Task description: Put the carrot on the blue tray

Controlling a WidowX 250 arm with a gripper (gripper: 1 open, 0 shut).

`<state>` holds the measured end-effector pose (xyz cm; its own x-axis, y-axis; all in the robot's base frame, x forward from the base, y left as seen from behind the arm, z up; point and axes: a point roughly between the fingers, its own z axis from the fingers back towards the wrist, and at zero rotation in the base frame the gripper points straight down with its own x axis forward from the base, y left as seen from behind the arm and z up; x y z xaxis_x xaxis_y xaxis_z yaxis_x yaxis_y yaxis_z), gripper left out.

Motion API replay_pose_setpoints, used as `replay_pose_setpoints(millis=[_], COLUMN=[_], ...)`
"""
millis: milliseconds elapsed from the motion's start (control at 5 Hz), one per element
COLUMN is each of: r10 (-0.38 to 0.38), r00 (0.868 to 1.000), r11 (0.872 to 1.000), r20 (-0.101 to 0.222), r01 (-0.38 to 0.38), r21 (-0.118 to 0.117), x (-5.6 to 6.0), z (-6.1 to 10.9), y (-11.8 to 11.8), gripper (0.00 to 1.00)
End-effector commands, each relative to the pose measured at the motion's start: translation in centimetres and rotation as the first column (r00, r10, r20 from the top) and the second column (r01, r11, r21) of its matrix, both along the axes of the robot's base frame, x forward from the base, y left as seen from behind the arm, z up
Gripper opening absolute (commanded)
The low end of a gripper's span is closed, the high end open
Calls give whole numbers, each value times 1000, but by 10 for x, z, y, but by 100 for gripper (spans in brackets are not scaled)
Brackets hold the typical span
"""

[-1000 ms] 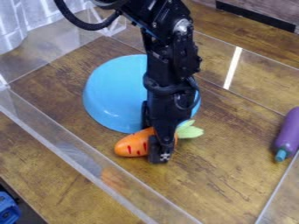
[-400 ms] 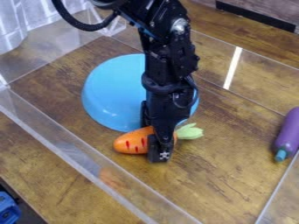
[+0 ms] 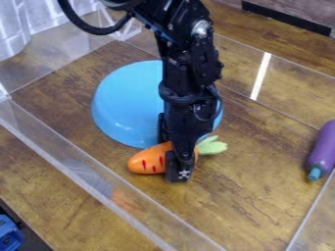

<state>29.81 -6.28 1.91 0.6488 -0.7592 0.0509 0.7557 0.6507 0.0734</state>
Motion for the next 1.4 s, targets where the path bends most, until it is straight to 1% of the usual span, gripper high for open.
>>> replay_pose_setpoints(millis=[0,800,1200], r10=[20,19,18], r00=[999,999,999], r11=[1000,1000,1000], r20=[35,33,27], r01=[-20,-18,-17], r21=[-13,-25,-23], x=[6,7,7], z=[9,8,8], y=[6,5,8], gripper=[0,0,0])
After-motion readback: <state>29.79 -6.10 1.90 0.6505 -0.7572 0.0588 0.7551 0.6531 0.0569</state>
